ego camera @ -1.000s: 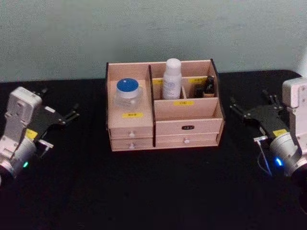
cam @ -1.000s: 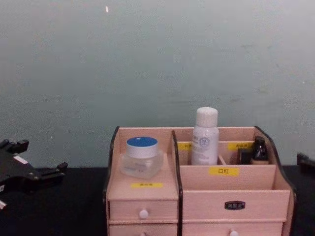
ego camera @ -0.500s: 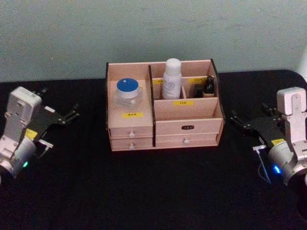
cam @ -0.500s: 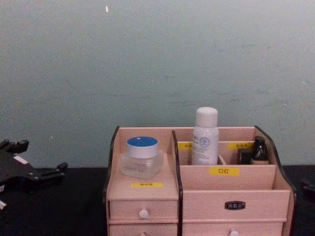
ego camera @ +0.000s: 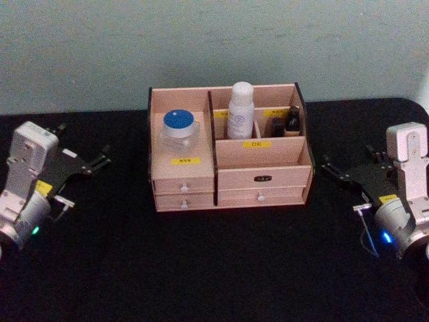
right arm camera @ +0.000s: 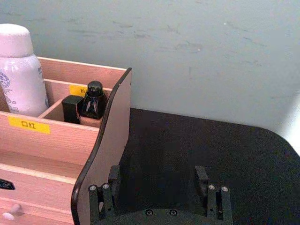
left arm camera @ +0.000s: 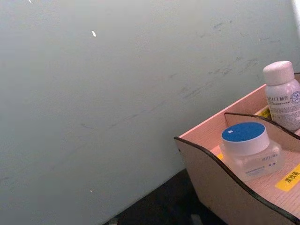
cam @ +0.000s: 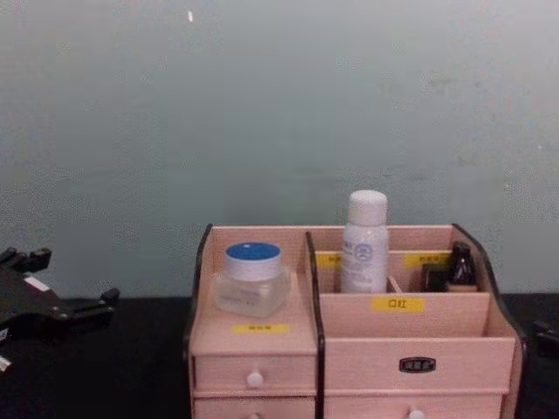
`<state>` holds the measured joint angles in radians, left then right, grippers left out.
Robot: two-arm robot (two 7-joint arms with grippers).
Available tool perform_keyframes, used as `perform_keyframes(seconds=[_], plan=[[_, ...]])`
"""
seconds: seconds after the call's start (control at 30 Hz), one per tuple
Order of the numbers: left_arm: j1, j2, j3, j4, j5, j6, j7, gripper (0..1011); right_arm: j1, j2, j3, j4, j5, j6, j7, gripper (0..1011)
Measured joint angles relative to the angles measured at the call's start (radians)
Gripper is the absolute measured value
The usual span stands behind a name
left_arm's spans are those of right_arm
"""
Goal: Pick up the facial cleanser and watermelon frost from the table and place them into the tiered storage box.
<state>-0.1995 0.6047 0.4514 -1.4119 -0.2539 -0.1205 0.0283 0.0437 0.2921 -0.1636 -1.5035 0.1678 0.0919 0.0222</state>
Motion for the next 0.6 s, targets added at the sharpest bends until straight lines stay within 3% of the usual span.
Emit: perform_keyframes(seconds=[0.6], plan=[[0.000,0.000,0.000,0.000,0.000,0.000,0.000,1001,0.001,0.002,-0.002,-0.002,0.002,-0.002,0.000,1000]])
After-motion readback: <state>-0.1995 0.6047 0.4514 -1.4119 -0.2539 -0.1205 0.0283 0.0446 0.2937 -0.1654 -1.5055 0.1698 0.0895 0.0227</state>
